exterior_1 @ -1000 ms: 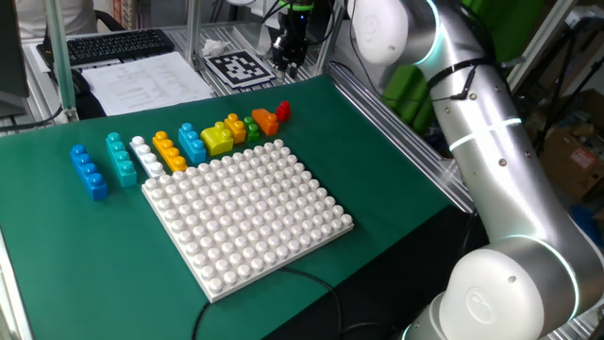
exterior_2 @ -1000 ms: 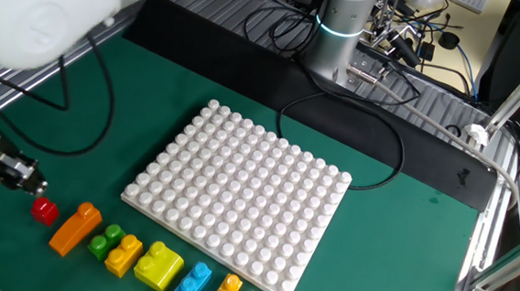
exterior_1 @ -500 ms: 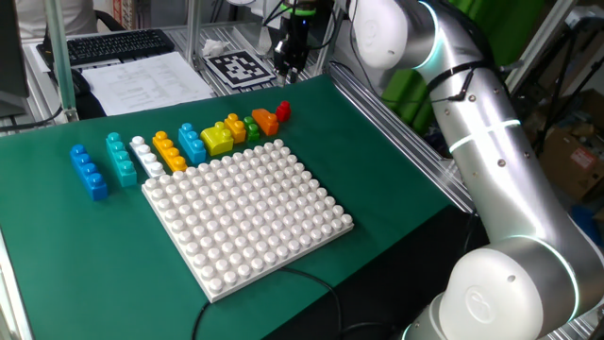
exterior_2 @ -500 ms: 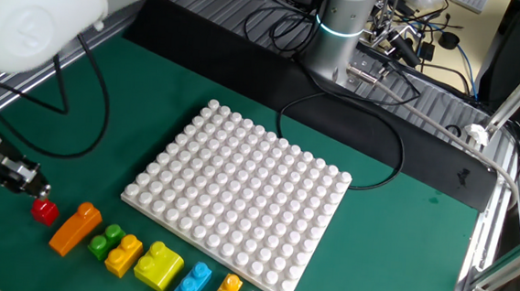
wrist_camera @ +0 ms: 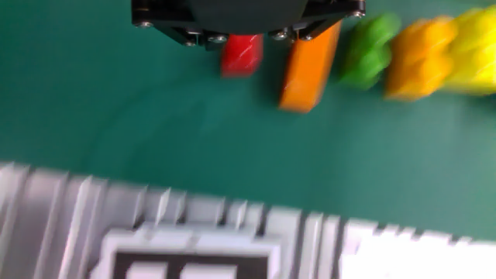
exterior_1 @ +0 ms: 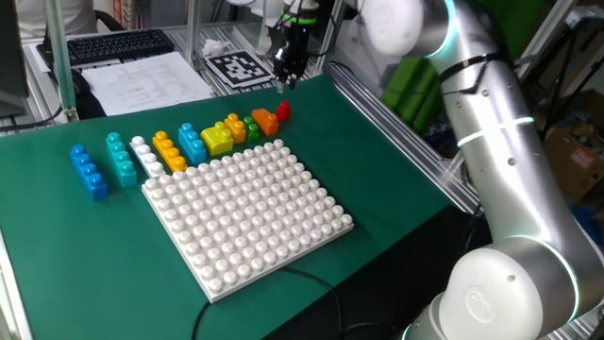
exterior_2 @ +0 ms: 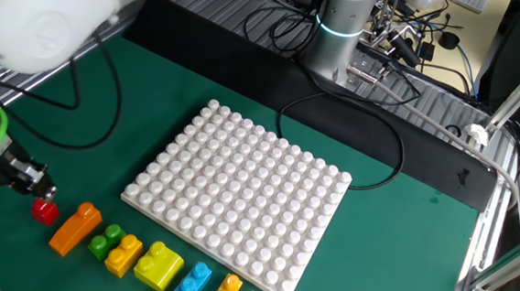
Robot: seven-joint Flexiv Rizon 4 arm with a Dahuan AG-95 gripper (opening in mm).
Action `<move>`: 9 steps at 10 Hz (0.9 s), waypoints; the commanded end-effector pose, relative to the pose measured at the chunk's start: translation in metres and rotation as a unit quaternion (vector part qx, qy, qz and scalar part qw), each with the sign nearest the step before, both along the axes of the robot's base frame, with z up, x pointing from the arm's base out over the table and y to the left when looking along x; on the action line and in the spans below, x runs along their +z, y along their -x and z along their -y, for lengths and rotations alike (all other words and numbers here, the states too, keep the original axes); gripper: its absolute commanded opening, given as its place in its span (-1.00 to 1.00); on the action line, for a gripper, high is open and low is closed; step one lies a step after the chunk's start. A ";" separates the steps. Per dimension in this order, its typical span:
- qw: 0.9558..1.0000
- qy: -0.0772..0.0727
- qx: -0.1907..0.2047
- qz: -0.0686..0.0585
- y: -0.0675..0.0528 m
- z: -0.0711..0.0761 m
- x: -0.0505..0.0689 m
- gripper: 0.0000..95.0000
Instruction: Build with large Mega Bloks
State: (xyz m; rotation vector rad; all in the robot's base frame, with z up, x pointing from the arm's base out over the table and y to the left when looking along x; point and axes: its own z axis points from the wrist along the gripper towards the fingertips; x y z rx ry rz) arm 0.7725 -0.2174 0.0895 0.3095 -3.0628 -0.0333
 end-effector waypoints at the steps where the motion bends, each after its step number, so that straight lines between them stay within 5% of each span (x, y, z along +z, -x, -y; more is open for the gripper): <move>1: 1.000 -0.009 0.003 -0.008 0.004 -0.002 0.000 -0.20; 9: 1.000 -0.017 0.005 -0.006 0.005 -0.001 -0.011 -0.20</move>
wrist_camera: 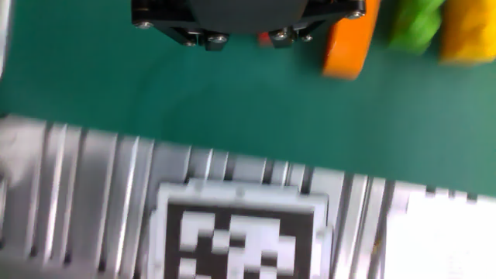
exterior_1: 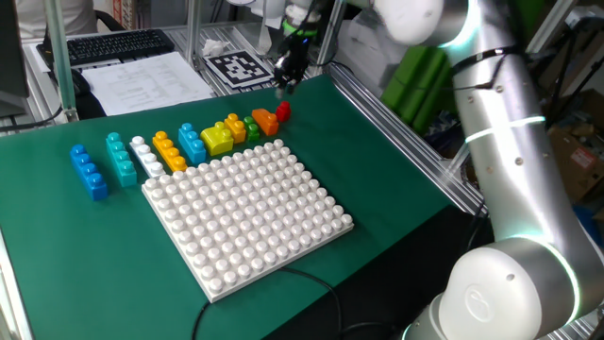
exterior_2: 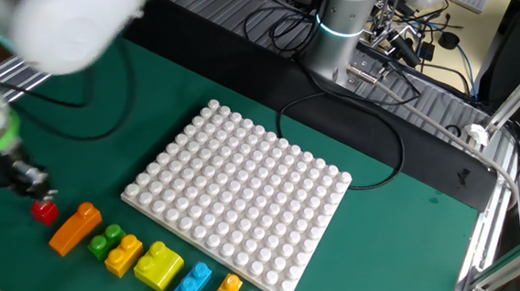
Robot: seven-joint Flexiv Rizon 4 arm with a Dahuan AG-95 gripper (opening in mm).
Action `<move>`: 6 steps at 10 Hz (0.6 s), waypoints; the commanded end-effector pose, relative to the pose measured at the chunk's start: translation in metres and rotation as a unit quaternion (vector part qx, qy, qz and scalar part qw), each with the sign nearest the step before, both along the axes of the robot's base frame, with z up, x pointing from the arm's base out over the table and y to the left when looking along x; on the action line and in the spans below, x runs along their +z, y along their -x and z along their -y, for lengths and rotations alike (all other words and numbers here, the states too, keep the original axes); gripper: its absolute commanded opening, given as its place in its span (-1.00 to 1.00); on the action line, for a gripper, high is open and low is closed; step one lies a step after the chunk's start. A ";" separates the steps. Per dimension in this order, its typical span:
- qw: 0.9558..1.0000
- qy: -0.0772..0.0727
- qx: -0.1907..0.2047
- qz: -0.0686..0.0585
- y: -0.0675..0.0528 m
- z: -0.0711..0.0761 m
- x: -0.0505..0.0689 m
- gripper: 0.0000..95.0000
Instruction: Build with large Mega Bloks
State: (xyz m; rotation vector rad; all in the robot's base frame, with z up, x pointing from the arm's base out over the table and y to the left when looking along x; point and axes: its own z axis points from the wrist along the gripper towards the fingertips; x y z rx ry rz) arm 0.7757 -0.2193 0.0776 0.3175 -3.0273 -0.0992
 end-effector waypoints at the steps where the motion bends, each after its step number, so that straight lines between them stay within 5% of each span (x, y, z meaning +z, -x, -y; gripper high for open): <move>1: 1.000 0.002 0.003 0.012 0.007 -0.002 0.002 -0.20; 6: 1.000 0.004 0.002 0.019 0.007 -0.002 0.001 -0.20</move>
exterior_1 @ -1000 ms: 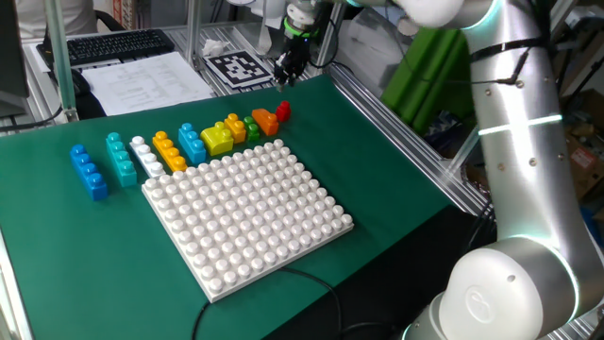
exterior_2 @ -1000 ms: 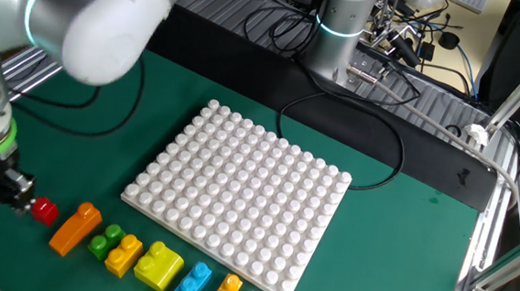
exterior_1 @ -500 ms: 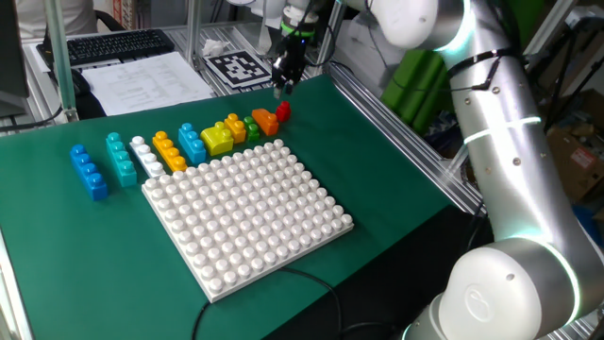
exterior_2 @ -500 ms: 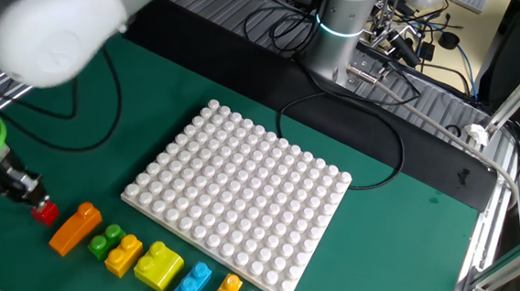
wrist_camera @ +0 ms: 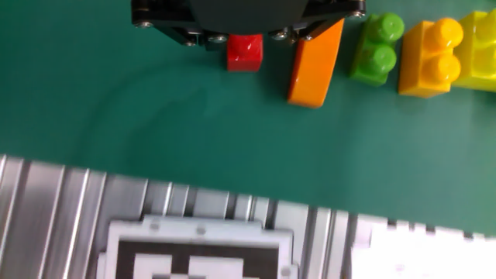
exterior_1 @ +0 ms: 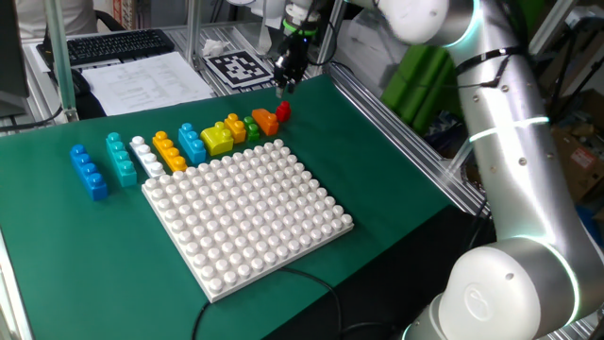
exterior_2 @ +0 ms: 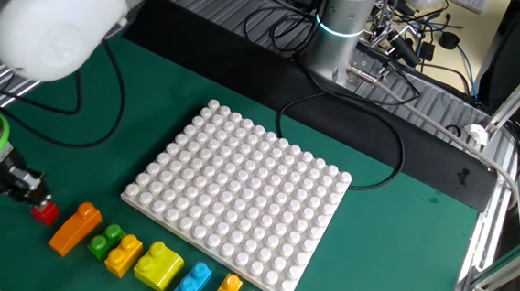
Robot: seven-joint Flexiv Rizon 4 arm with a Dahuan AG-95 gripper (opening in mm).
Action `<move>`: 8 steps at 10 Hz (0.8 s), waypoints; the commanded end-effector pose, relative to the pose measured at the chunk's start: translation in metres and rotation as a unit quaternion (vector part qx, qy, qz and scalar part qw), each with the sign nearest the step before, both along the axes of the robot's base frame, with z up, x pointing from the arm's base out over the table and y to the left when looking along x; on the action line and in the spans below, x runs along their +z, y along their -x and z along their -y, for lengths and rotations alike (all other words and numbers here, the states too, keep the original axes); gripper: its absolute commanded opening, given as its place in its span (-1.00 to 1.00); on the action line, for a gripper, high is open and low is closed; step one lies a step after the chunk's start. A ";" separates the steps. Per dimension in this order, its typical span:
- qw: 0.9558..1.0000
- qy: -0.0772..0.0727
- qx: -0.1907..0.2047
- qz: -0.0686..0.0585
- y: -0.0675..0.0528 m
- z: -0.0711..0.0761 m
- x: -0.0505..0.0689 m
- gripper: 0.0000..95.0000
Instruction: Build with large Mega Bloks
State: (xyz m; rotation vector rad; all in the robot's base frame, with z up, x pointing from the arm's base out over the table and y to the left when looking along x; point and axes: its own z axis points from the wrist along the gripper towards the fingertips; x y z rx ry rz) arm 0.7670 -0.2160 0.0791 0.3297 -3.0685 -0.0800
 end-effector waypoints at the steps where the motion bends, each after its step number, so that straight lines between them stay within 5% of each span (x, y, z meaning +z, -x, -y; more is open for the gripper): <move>1: 1.000 -0.001 0.002 -0.002 -0.001 0.001 -0.001 -0.20; 8: 1.000 0.005 0.012 0.008 0.001 0.000 -0.004 -0.20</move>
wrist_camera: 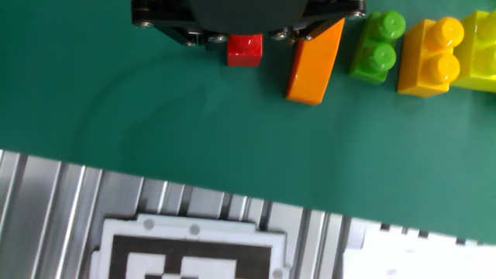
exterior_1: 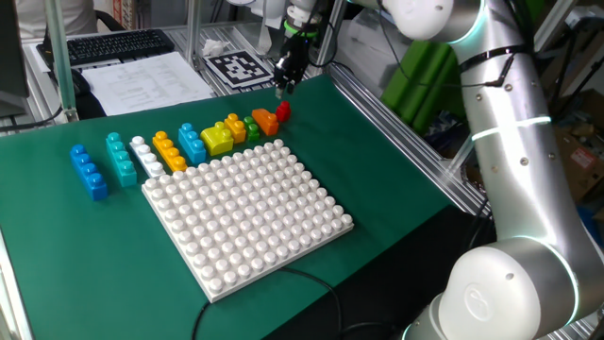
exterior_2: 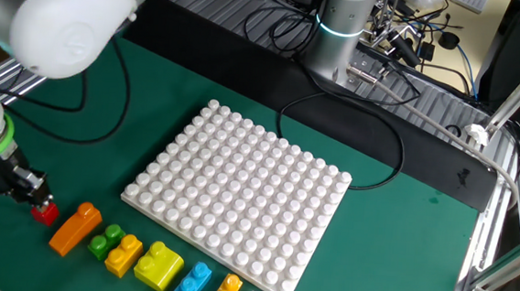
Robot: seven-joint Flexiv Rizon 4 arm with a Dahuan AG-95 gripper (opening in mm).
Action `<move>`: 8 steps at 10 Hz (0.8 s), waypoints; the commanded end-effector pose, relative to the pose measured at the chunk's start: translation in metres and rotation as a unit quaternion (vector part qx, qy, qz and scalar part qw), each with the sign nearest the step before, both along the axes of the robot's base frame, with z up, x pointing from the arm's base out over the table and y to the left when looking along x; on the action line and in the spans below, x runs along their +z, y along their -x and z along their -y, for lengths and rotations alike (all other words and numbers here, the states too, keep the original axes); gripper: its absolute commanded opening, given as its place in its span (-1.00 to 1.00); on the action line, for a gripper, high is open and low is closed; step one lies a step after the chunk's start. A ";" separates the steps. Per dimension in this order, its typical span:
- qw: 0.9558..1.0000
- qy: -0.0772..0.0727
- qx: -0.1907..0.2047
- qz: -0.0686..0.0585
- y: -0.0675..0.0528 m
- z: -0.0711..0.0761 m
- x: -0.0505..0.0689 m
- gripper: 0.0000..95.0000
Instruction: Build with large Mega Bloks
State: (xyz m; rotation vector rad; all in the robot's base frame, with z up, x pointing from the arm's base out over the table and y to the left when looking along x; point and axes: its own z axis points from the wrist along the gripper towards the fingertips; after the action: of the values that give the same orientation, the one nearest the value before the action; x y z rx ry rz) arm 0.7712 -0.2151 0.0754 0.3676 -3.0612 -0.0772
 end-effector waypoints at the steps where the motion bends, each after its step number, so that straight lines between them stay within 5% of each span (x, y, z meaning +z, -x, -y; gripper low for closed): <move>1: 1.000 0.005 0.001 0.009 0.006 0.000 -0.002 -0.20; 8: 1.000 0.006 0.002 0.014 0.008 0.000 -0.012 -0.20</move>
State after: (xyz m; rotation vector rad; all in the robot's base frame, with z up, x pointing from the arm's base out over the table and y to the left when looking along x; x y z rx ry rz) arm 0.7700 -0.2163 0.0615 0.3756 -3.0792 -0.0646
